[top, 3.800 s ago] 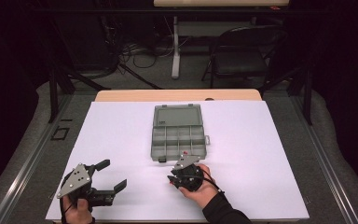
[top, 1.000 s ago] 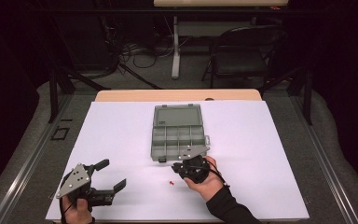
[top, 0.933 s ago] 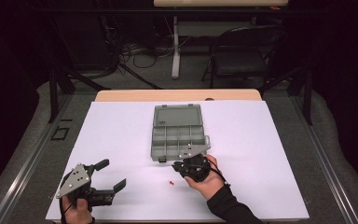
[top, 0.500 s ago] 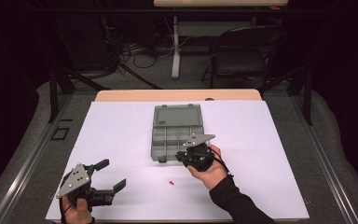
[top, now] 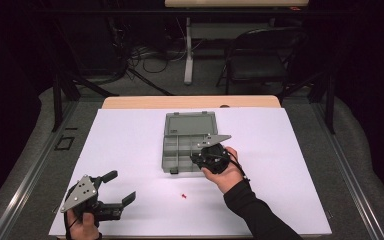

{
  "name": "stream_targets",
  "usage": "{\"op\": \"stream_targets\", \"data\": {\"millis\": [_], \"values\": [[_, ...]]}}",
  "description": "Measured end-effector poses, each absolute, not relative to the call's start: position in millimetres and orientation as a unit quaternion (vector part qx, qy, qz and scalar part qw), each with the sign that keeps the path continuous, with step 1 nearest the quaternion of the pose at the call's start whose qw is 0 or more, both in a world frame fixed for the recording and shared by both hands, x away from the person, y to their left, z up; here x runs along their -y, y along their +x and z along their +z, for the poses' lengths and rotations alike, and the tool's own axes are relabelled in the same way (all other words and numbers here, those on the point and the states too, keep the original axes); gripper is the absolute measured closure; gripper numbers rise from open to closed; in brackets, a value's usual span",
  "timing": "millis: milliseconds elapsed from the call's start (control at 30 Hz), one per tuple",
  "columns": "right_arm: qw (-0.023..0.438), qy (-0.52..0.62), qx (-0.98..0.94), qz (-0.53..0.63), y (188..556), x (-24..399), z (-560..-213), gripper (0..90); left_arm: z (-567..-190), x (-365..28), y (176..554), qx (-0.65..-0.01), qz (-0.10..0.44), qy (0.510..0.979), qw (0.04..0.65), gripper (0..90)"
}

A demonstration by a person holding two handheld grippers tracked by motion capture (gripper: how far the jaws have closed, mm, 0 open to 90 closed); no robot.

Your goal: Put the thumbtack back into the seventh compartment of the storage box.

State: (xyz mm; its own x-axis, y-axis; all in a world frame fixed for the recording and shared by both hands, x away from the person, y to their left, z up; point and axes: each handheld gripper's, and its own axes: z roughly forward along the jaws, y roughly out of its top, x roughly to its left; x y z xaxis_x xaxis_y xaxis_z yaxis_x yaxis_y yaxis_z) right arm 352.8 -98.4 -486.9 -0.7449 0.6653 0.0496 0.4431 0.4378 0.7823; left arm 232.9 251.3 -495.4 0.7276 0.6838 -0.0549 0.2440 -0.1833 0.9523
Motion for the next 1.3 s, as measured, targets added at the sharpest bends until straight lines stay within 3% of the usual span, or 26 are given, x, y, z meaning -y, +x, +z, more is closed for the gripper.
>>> {"op": "stream_targets", "data": {"millis": [1300], "values": [[0.143, 0.363, -0.842, 0.372, 383, 101, -513, 83.3, -496, -254, 234, -0.313, 0.193, 0.744, 0.558, 8.9]]}}
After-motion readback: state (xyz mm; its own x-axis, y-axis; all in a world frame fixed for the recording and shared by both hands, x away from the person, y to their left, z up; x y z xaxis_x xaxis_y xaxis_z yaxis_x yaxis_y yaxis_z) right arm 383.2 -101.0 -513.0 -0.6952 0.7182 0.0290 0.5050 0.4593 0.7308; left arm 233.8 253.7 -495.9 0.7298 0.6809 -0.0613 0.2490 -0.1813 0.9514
